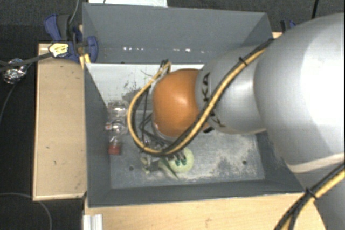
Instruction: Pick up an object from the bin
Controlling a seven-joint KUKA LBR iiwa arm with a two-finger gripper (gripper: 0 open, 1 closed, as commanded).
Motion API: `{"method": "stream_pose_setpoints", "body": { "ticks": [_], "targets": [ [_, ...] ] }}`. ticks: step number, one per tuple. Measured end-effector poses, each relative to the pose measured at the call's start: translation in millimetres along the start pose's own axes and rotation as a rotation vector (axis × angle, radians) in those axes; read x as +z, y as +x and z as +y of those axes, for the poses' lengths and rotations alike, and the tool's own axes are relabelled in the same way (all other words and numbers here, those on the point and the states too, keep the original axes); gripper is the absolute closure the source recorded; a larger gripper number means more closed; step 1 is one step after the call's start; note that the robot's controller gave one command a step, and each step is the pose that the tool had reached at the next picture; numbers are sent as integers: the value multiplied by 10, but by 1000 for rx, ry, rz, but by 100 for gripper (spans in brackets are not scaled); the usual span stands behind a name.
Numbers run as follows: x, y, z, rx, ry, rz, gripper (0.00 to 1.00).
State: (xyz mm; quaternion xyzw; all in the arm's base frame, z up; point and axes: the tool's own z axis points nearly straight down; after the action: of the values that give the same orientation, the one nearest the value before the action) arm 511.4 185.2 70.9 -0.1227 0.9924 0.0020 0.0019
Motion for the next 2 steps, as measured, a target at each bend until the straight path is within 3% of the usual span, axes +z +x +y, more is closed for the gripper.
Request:
{"method": "stream_pose_setpoints", "body": {
  "ticks": [1, 2],
  "targets": [
    [-3, 74, -114, -132, 1, -1, 100],
    [-314, 126, -203, 24, 0, 10, 100]
  ]
}}
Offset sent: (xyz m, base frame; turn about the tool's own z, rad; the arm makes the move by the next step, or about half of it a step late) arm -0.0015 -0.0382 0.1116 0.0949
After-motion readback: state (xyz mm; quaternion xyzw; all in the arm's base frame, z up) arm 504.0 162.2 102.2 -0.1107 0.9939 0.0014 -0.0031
